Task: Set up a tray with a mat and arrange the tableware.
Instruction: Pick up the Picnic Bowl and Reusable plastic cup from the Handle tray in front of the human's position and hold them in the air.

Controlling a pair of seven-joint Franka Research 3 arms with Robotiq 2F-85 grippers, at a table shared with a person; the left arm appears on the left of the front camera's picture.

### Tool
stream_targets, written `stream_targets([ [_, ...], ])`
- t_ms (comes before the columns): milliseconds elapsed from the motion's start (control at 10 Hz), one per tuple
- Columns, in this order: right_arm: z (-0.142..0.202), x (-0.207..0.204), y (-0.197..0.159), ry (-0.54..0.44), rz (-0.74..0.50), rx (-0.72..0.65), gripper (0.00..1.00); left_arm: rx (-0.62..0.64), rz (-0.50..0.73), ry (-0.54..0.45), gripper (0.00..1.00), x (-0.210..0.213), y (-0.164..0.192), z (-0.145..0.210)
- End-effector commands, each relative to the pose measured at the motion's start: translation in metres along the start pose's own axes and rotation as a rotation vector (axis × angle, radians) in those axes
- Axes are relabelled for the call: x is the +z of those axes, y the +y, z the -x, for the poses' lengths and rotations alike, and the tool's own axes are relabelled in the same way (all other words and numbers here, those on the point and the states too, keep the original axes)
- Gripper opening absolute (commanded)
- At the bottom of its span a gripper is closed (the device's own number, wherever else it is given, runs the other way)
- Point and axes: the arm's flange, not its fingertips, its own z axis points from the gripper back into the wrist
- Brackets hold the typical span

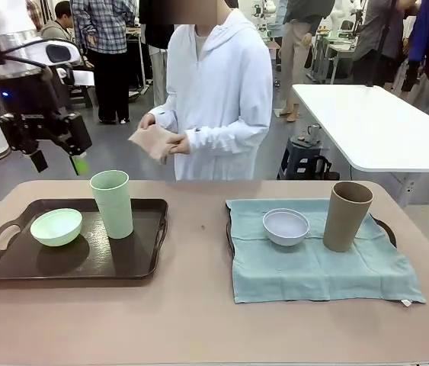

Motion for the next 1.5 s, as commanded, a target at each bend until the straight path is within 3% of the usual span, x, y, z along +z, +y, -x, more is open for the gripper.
stream_targets([
  [0, 0.003, 0.003, -0.003, -0.007, 0.000, -0.008, 1.00, 0.015, -0.010, -0.016, 0.89, 0.007, 0.009, 0.007],
  [100, 0.001, 0.009, -0.004, -0.020, -0.103, 0.028, 1.00, 0.000, 0.126, -0.025, 0.89, 0.023, 0.021, 0.004],
  [300, 0.014, 0.016, -0.040, -0.060, -0.286, 0.028, 1.00, 0.012, 0.285, -0.052, 0.89, 0.039, 0.069, 0.018],
  [700, 0.043, 0.017, -0.113, -0.141, -0.616, 0.027, 1.00, 0.113, 0.662, -0.183, 0.89, 0.041, 0.196, 0.084],
  [900, 0.054, 0.005, -0.149, -0.132, -0.752, -0.006, 1.00, 0.206, 0.806, -0.224, 0.89, 0.026, 0.253, 0.117],
  [1300, 0.100, -0.021, -0.205, -0.160, -0.906, -0.069, 1.00, 0.389, 0.913, -0.176, 0.89, 0.000, 0.295, 0.153],
  [1400, 0.111, -0.023, -0.213, -0.185, -0.921, -0.085, 1.00, 0.414, 0.916, -0.196, 0.89, 0.002, 0.289, 0.155],
])
